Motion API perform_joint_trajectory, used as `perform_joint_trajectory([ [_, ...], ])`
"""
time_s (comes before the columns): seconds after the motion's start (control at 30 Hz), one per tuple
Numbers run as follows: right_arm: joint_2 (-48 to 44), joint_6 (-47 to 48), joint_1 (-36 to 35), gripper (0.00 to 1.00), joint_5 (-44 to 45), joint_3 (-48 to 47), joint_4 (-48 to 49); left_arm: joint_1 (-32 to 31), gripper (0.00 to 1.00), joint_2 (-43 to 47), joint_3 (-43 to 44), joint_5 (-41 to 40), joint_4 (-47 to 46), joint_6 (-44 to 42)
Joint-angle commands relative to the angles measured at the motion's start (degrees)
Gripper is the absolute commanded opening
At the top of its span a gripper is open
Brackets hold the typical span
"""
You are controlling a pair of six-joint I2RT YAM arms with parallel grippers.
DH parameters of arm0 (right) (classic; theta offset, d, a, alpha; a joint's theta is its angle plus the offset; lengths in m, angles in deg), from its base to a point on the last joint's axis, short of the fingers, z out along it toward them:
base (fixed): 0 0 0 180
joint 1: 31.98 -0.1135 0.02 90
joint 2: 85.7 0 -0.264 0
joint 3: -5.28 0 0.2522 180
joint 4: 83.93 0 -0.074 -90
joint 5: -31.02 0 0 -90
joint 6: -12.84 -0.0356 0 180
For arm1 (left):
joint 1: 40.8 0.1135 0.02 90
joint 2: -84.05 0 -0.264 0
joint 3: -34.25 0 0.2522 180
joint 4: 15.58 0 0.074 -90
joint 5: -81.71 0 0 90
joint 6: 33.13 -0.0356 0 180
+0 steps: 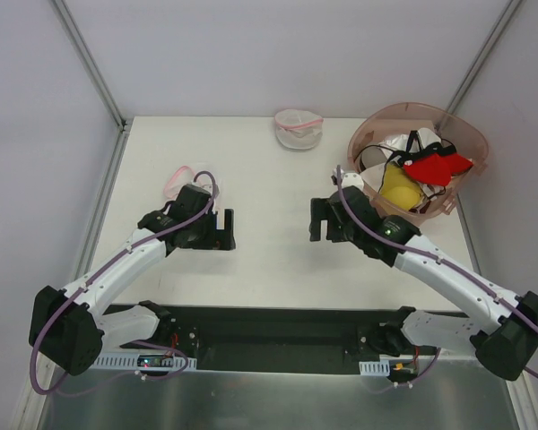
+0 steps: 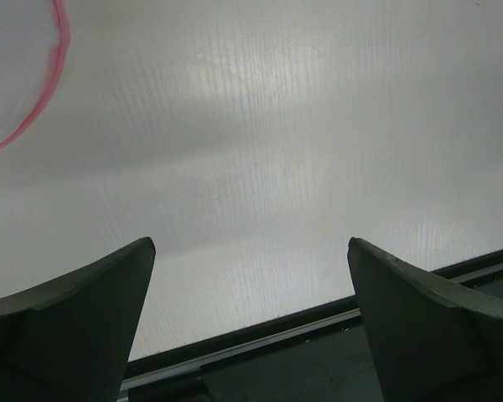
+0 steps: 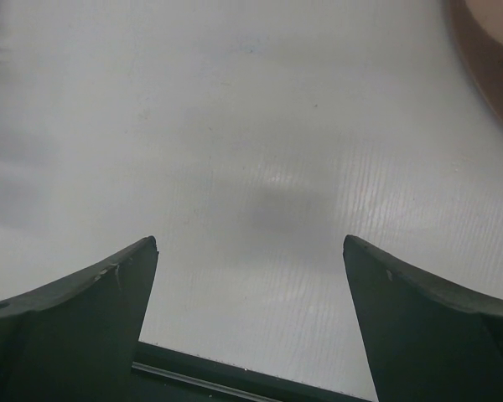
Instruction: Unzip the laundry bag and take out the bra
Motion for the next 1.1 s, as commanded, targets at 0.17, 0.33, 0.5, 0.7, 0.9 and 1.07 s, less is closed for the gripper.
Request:
perform_joint_trajectory([
  [0.17,17.35,5.41,8.57,0.96,-4.64,-20.63,6.08,-0.71,0.99,-0.2,2.81,0.6,1.09,0.38],
  [0.33,33.78,4.09,14.4,0.98,-6.69,-34.15,7.76,-0.97,0.99,1.56,3.07,1.75,1.01,1.43],
  [0.5,47.76,2.51,16.78,0.98,-5.45,-52.24,7.14,-1.15,0.99,1.3,3.86,2.27,1.27,2.05],
  [0.7,62.62,2.77,17.39,0.99,-0.8,-67.81,7.49,-1.41,0.99,-0.11,5.0,3.68,1.36,2.4],
  [0.9,71.67,1.46,18.97,0.98,4.21,-70.83,15.72,-1.59,0.99,-2.39,6.41,4.73,2.06,2.4],
  [1.07,78.36,1.54,19.59,0.97,4.31,-75.91,21.46,-1.68,0.99,-3.62,7.02,5.17,2.59,2.49],
])
